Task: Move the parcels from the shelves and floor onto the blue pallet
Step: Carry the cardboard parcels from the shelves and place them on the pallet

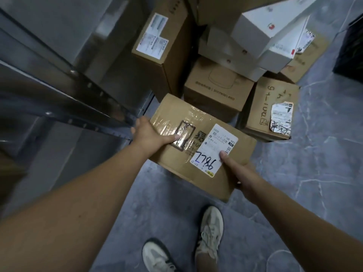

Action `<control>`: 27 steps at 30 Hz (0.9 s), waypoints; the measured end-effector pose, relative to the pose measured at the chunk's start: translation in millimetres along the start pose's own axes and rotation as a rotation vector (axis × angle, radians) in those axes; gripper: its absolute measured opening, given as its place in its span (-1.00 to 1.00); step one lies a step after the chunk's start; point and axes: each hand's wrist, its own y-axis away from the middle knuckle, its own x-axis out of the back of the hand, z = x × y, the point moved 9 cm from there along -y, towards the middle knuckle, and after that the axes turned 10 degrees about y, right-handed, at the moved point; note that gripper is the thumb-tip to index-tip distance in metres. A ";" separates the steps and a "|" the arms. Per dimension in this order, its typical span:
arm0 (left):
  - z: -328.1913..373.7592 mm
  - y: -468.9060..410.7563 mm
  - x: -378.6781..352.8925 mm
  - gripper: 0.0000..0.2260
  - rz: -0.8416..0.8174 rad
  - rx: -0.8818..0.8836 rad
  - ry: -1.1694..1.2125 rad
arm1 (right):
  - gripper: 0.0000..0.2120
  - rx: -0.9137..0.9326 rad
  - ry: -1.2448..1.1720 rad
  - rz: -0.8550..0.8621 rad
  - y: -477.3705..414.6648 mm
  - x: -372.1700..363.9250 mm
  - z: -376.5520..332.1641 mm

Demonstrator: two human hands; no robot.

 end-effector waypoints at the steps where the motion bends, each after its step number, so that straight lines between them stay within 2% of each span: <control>1: 2.6 14.2 14.8 -0.04 0.018 -0.002 0.016 | -0.57 0.021 0.022 0.011 13.9 5.7 -11.8; 7: 55.4 120.2 116.2 -0.23 -0.043 0.034 0.276 | -0.49 0.211 0.168 0.051 160.3 47.6 -140.0; 11: 130.9 207.7 206.3 -0.30 0.045 -0.020 0.420 | -0.68 0.400 0.190 0.021 289.4 70.5 -242.0; 15: 178.6 308.7 278.6 -0.30 0.140 -0.047 0.486 | -0.47 0.501 0.294 0.047 408.2 88.7 -308.5; 19: 181.7 399.3 326.2 -0.26 0.277 -0.029 0.544 | -0.40 0.603 0.398 -0.084 479.3 82.7 -343.6; 23: 149.5 477.7 358.2 -0.28 0.457 0.038 0.606 | -0.20 0.712 0.520 -0.214 520.8 48.6 -352.3; 27: 96.7 557.4 371.9 -0.33 0.631 0.115 0.720 | -0.37 0.740 0.626 -0.416 562.1 -8.7 -324.9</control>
